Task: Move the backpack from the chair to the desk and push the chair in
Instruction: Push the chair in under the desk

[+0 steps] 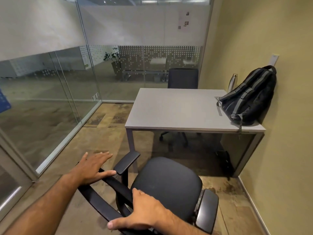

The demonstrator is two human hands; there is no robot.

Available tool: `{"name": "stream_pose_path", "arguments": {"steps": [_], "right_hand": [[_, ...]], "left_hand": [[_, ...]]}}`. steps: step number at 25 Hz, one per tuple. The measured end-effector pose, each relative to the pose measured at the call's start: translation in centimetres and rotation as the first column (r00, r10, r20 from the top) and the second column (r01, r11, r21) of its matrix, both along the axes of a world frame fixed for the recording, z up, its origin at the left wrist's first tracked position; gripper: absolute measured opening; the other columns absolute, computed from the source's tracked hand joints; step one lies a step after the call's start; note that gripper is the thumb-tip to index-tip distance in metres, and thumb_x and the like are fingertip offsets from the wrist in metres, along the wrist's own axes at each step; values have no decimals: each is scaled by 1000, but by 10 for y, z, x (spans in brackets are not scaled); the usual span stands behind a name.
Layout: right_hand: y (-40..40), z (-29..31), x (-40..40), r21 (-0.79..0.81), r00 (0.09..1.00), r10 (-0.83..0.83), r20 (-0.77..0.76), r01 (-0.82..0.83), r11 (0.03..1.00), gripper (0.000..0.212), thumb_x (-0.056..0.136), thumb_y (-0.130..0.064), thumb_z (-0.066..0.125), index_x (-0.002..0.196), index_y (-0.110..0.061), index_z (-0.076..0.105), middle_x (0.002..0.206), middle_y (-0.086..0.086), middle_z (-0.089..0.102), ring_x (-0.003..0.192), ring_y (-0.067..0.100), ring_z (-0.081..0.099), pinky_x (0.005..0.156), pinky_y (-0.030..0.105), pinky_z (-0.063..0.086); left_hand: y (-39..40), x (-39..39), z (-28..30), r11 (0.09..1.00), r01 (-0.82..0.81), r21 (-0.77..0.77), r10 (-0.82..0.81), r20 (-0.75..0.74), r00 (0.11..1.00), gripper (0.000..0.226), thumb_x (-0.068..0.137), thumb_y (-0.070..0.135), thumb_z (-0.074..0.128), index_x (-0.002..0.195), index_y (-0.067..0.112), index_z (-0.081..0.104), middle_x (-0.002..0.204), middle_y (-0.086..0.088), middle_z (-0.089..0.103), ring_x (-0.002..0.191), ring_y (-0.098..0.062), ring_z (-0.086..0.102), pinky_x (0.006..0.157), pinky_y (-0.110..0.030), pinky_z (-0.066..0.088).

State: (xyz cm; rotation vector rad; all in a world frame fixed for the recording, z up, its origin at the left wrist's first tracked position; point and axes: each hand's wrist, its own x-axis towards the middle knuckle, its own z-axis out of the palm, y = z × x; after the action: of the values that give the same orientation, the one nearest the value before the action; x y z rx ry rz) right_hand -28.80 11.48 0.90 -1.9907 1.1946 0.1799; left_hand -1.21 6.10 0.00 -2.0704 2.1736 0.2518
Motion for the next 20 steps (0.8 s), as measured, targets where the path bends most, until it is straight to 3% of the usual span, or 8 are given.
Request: {"name": "stream_pose_path", "arguments": {"steps": [3, 6, 10, 14, 16, 18, 20], "right_hand": [[4, 2, -3, 22, 1000, -22, -12, 22, 1000, 121, 44, -100, 63, 131, -19, 48, 135, 5, 59, 124, 30, 58, 101, 52, 51], [6, 1, -10, 0, 1000, -10, -18, 10, 1000, 114, 45, -99, 63, 127, -21, 50, 128, 2, 62, 117, 28, 61, 99, 51, 53], [3, 2, -29, -6, 998, 30, -62, -30, 1000, 111, 43, -104, 59, 120, -25, 52, 120, 0, 63, 109, 26, 61, 92, 48, 53], [-1, 1, -67, -13, 996, 23, -90, -24, 1000, 115, 36, -110, 53, 115, -27, 55, 116, 0, 65, 104, 24, 62, 91, 47, 53], [-3, 1, -82, -35, 993, 39, -114, -44, 998, 114, 36, -111, 51, 113, -27, 56, 114, 0, 66, 103, 25, 62, 92, 49, 53], [-7, 2, -101, -74, 990, 41, -135, -51, 996, 112, 37, -112, 49, 109, -27, 58, 110, -1, 67, 100, 24, 63, 90, 48, 53], [-13, 3, -122, -139, 984, 42, -175, -67, 988, 111, 38, -113, 45, 105, -26, 59, 104, -2, 67, 95, 24, 63, 86, 47, 54]], "left_hand": [[10, 12, 1, 1000, -1, -9, 1, -100, 995, 102, 65, 101, 13, 143, 44, 46, 151, 15, 49, 143, -9, 39, 124, -53, 6], [20, 13, 0, 997, 64, -53, -70, -122, 990, 91, 68, 101, 13, 114, 45, 67, 115, 27, 66, 112, 5, 55, 120, -49, 19], [33, 0, -10, 977, 31, -211, -73, -195, 978, 77, 75, 97, 17, 93, 46, 72, 91, 29, 70, 89, 10, 61, 109, -42, 32], [38, -31, -15, 936, -20, -351, -71, -242, 968, 75, 78, 95, 22, 74, 40, 74, 65, 16, 70, 61, -2, 62, 85, -32, 42], [44, -43, -18, 919, -72, -387, -43, -282, 959, 77, 79, 94, 24, 71, 37, 75, 63, 17, 69, 58, -3, 62, 77, -30, 44], [49, -59, -18, 899, -109, -424, -32, -312, 950, 74, 81, 92, 26, 68, 39, 75, 67, 31, 65, 61, 2, 61, 69, -30, 43], [51, -79, -15, 896, -137, -422, -11, -331, 944, 72, 83, 91, 25, 60, 39, 70, 65, 34, 62, 58, 3, 59, 70, -33, 44]]}}
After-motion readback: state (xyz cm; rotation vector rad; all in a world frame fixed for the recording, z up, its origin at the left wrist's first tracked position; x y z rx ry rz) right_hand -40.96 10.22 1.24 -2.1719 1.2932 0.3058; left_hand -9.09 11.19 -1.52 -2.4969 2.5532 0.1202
